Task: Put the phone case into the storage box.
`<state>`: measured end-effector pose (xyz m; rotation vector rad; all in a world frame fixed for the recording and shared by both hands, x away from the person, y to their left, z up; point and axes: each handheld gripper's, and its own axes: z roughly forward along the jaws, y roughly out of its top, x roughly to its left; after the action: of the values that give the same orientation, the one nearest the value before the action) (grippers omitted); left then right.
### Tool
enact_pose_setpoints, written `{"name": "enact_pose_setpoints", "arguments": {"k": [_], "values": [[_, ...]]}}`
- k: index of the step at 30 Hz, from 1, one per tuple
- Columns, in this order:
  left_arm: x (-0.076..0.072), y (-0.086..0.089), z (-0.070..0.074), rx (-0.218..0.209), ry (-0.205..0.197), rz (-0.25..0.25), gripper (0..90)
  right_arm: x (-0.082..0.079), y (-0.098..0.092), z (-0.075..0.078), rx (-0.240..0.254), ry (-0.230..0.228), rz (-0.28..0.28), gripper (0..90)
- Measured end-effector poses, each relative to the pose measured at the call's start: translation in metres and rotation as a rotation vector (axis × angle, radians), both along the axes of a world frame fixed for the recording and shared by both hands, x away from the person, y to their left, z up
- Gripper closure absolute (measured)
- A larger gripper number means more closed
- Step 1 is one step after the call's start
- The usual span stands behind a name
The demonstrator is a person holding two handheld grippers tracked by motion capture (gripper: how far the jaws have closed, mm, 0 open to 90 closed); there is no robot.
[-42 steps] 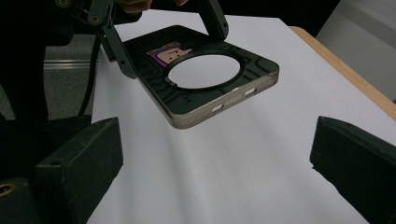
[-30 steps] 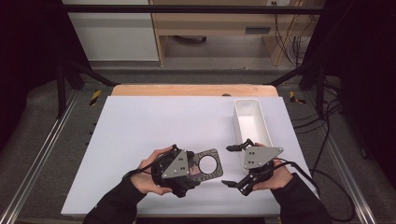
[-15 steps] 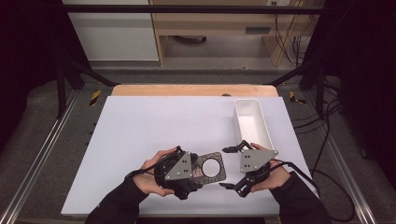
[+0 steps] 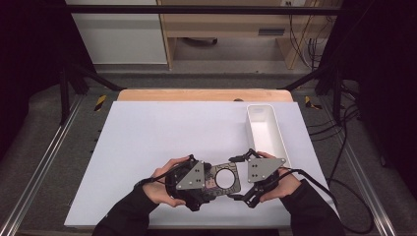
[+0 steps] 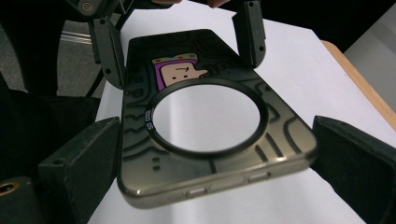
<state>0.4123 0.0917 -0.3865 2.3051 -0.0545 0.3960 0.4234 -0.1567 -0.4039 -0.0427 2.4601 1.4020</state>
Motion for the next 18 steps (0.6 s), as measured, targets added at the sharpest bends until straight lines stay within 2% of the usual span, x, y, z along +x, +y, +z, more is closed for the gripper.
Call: {"name": "enact_pose_setpoints", "arguments": {"k": [6, 18], "values": [[-0.0017, 0.0003, -0.0001, -0.008, 0.007, -0.026, 11.5, -0.0002, 0.0047, -0.0011, 0.005, 0.008, 0.045, 4.1], [-0.0031, 0.0012, -0.0002, -0.019, 0.010, -0.057, 11.5, 0.0004, 0.0065, -0.0032, 0.030, 0.020, 0.094, 5.1]]}}
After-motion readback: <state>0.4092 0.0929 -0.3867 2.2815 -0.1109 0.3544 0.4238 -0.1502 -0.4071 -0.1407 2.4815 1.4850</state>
